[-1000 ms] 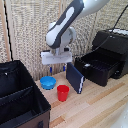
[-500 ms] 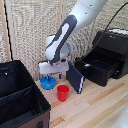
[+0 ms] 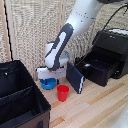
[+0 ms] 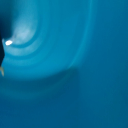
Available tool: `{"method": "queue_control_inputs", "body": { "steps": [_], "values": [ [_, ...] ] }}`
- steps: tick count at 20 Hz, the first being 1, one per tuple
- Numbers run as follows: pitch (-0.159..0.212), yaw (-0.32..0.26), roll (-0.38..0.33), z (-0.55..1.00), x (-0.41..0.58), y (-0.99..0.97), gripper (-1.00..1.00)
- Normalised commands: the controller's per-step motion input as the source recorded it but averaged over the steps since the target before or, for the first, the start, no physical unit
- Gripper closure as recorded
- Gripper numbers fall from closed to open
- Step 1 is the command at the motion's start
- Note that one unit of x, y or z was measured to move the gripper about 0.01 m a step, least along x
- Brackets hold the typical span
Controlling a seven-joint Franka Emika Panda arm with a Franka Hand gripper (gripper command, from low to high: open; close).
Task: Gently grip the air fryer handle with your gripper and kindly pull it open by sliding your gripper away from the base. Gradually bring your gripper in line with the blue bowl and gently capture it, without tightening your grip too much. Securely place the blue bowl inside the opened air fryer with a steady position. Liberate your robot's gripper, and withdraw your gripper from the proximity of the air fryer.
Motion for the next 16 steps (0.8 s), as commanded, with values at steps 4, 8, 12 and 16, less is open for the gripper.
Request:
{"method": "queue_control_inputs", "body": {
  "steps": [4, 8, 12, 16],
  "values": [
    [-0.001, 0.017, 0.002, 0.00, 0.000, -0.01, 1.00],
    [-0.035, 0.027, 0.000, 0.01, 0.000, 0.00, 1.00],
    [-0.098, 0.000, 0.000, 0.12, 0.000, 0.00, 1.00],
    [-0.077, 0.000, 0.000, 0.19, -0.016, 0.00, 1.00]
  ]
}}
